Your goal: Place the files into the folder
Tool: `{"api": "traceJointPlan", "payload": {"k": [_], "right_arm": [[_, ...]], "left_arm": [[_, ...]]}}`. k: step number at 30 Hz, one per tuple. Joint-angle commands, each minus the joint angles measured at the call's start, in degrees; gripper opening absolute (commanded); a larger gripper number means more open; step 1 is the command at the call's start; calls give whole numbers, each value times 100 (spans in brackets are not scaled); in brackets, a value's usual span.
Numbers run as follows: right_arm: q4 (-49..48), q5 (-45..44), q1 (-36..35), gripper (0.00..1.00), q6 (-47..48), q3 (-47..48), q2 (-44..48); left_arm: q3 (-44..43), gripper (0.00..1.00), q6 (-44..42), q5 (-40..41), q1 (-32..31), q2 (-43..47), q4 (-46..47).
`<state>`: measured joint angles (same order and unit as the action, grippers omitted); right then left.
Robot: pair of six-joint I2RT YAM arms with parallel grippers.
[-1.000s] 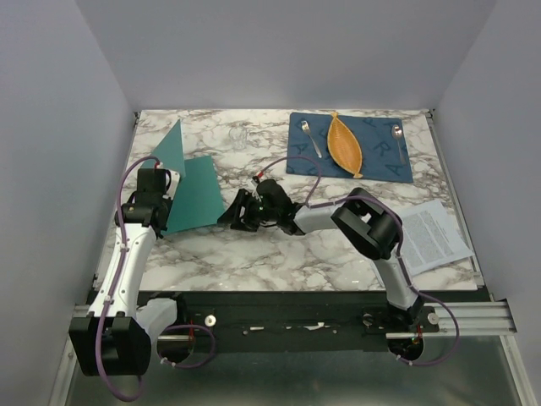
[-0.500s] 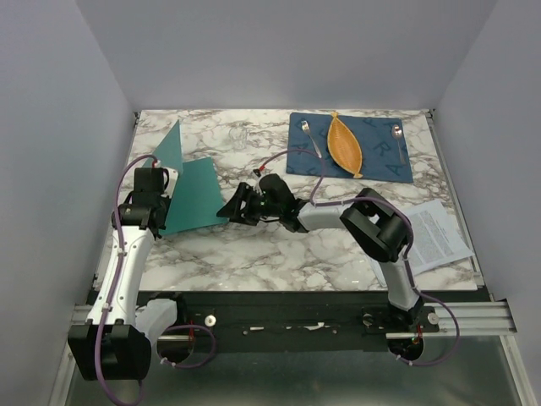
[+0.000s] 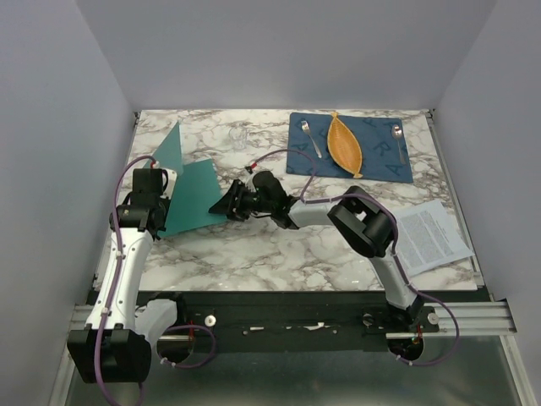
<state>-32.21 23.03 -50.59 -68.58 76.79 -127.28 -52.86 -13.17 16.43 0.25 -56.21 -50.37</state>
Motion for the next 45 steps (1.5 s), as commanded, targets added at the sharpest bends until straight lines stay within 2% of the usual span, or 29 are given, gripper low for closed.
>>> {"api": "traceJointPlan", "payload": {"k": [1,3,4,5,9,10,14,17,18,20,21,22,28,31,37,41,45], "right_arm": [[-365,220,-39,40,-235,231,-148],[-409,194,-48,20,-226,65,-34],[-470,167,-48,4,-148,-58,62],[-445,63,-56,1,-52,-164,159],[187,-228,-83,1,747,-577,993],[589,-298,-109,1,923,-700,1378],[1461,-1025,-328,1,1768,-1269,2397],[1954,-1614,-451,1,2014,-1771,3232],[2068,-1748,-487,1,2041,-1904,3428],[2411,-2028,-531,1,2076,-2115,3797],[2516,-2091,-548,1,2076,-2333,4103],[2683,-2126,-540,1,2094,-2431,4272],[3203,-2513,-557,1,2015,-3388,5291],[3438,-2636,-557,1,1892,-3732,5652],[4176,-2786,-584,1,2225,-3716,6180],[5091,-3171,-628,1,2778,-3146,6663],[5698,-3313,-628,1,3061,-2513,6848]], "left_arm": [[-102,0,218,-254,-8,145,-122],[-75,0,209,-219,-8,215,-122],[-67,0,218,-210,-16,250,-122],[-49,0,218,-193,-8,294,-131],[48,0,174,-70,-16,496,-105],[74,0,174,-17,-8,575,-105],[398,0,34,80,-16,891,27],[470,11,-80,238,-16,1041,141],[539,23,-185,291,-8,1059,176],[636,33,-282,509,-8,1068,299],[741,49,-326,606,-16,1050,343],[786,53,-361,677,-16,1033,396],[1023,62,-467,854,-8,1374,423],[1058,72,-529,915,-8,1612,396],[980,76,-652,1196,-8,1797,484],[787,79,-608,1293,-8,1762,589],[322,87,-503,1328,-8,1534,669]]}}
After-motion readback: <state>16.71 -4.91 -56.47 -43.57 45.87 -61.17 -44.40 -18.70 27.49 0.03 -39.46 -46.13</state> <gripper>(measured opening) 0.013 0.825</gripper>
